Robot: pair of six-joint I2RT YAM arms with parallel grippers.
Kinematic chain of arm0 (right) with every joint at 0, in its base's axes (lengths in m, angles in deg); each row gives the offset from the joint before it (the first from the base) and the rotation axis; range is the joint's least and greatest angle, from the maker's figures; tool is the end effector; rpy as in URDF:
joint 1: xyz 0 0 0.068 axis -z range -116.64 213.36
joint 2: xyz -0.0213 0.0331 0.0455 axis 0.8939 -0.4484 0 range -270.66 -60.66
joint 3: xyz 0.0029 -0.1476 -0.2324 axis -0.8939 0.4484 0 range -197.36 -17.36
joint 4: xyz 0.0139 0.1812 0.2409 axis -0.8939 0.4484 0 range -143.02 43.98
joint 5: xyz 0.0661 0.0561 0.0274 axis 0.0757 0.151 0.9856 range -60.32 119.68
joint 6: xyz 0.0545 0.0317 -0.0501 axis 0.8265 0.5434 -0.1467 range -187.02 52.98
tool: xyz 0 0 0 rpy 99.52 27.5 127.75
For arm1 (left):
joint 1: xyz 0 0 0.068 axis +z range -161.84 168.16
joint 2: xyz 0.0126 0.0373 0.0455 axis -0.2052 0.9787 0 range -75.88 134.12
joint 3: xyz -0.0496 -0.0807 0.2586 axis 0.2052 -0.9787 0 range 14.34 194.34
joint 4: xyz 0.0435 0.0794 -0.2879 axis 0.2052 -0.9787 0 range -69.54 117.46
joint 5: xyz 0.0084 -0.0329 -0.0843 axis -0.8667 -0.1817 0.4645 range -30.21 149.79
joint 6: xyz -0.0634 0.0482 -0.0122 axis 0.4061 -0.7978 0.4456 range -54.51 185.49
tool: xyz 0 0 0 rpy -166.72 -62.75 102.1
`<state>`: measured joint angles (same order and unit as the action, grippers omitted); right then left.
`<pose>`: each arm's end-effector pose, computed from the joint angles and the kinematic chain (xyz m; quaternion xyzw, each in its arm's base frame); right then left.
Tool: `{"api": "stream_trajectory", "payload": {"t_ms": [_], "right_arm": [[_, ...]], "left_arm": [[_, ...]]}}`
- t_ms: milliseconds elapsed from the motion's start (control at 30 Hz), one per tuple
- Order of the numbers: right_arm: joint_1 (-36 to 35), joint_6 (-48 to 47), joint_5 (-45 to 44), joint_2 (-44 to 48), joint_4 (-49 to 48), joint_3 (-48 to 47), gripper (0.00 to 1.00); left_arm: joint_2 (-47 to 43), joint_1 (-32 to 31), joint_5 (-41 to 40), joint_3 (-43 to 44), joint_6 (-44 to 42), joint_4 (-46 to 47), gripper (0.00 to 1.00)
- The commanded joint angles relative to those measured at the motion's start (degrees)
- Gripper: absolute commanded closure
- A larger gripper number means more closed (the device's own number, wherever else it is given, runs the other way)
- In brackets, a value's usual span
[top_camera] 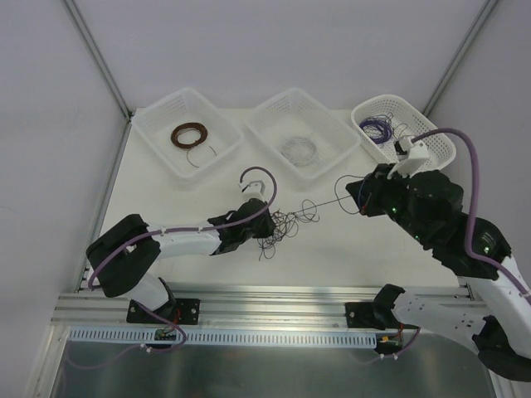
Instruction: Untangle the cables
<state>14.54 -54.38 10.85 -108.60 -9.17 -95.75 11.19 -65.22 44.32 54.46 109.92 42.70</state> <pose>0.1454 0.1320 0.4765 -0.1440 0.7674 0.2021 0.5912 0.2335 -0.2831 0.1363 0.0022 0.8679 -0.2864 0.4058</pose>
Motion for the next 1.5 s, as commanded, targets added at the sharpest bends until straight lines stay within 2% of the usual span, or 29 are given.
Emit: {"api": "stream_trajectory", "payload": {"t_ms": [0, 267, 600, 700, 833, 1000, 1100, 1167, 1200, 1300, 1367, 1400, 1467], "right_arm": [[0.65, -3.76, -4.64, 2.85, 1.85, -7.56, 0.99], [0.65, -8.33, -10.16, 4.26, 5.80, -16.17, 0.99], [0.57, -11.58, -17.45, 8.91, 7.47, -20.84, 0.99], [0.48, -11.94, -17.65, 9.54, 8.17, -20.32, 0.99], [0.30, -7.83, -16.86, 8.57, 10.29, -11.99, 0.99], [1.09, -2.02, -14.74, 6.90, 6.60, 8.29, 0.99], [3.72, 1.06, -14.22, 4.36, 5.89, 14.73, 0.98], [6.00, 2.29, -12.99, 1.73, 4.67, 20.54, 0.84], [8.54, 2.12, -9.77, 0.84, 3.96, 22.21, 0.70], [11.37, 0.72, -3.60, -4.33, 1.41, 26.53, 0.48], [11.38, -1.21, -1.05, -6.01, -0.16, 27.59, 0.39], [11.29, -4.70, 4.10, -6.98, -1.74, 28.02, 0.33], [10.94, -7.97, 9.05, -8.21, -7.01, 28.73, 0.31]], "left_arm": [[1.70, 1.96, -2.47, -0.66, 3.30, -6.45, 0.91], [0.04, 5.57, -2.47, -2.50, 7.25, -10.58, 0.90], [-2.51, 8.91, -2.47, -4.61, 9.01, -13.40, 0.82], [-4.00, 10.23, -2.20, -5.31, 9.19, -14.45, 0.83], [-7.17, 10.32, -2.03, -5.14, 4.11, -14.72, 0.87], [-12.88, 10.32, -2.29, -6.28, 1.28, -16.63, 0.87], [-15.95, 10.32, -3.08, -7.42, 0.75, -17.79, 0.87], [-18.06, 10.32, -2.65, -7.77, 0.05, -18.58, 0.87], [-18.51, 10.32, -2.38, -7.95, -0.47, -18.67, 0.86], [-19.22, 10.32, -0.80, -7.69, -2.49, -18.85, 0.83], [-18.95, 10.32, 0.08, -7.25, -3.03, -18.94, 0.82], [-18.86, 10.32, 0.87, -7.07, -3.11, -18.94, 0.81], [-18.43, 10.32, 1.22, -6.64, -3.47, -19.02, 0.79]]}}
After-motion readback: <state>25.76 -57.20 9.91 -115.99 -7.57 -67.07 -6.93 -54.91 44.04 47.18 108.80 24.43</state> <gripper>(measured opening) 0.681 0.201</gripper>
